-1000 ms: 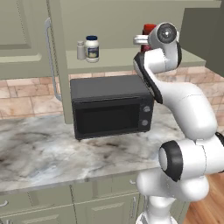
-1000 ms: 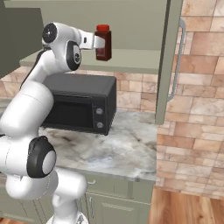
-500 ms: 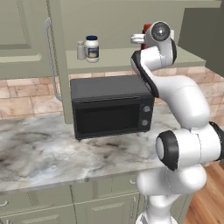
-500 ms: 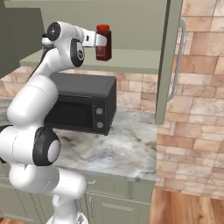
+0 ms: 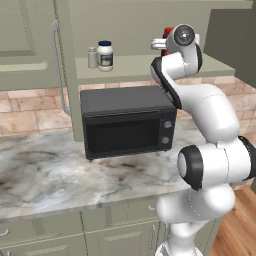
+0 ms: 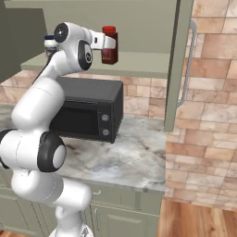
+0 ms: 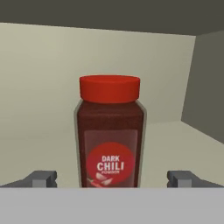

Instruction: Collect the paprika, mayonnaise, and shaker from the cabinet and place them next to the stove.

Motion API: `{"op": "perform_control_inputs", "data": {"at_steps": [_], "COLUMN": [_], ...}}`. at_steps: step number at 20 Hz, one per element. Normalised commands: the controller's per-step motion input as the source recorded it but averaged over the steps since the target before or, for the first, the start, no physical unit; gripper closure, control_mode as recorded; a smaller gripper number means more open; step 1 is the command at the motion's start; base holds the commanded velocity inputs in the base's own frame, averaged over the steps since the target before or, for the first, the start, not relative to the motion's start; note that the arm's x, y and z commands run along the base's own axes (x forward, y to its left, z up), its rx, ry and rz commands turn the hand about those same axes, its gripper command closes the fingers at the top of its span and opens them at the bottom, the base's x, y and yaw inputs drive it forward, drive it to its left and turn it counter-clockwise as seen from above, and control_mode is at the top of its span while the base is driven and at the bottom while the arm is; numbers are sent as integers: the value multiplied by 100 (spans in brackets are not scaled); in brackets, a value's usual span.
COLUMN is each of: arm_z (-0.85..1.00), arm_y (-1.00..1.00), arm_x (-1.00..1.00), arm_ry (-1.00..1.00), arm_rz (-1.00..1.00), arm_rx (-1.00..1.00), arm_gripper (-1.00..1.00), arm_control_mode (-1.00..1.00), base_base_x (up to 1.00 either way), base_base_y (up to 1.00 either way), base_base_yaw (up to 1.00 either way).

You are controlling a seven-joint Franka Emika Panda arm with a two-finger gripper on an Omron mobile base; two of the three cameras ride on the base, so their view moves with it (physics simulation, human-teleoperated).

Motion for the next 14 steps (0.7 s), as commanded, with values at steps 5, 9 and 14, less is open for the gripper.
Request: {"op": "perform_control_inputs", "data": {"at_steps": [5, 9, 14], "arm_z": [0, 0, 0], "arm_y": [-2, 0, -2], "arm_x": [7, 17, 7], "arm_ry": [0, 0, 0], "arm_rz": [0, 0, 0], "arm_rx": [0, 0, 0], "arm_gripper": [-100, -100, -100], "arm_control_mode": [-100, -100, -100], "base_base_x": [0, 0, 0], "base_base_y": [0, 0, 0], "base_base_yaw": [0, 0, 0]}}
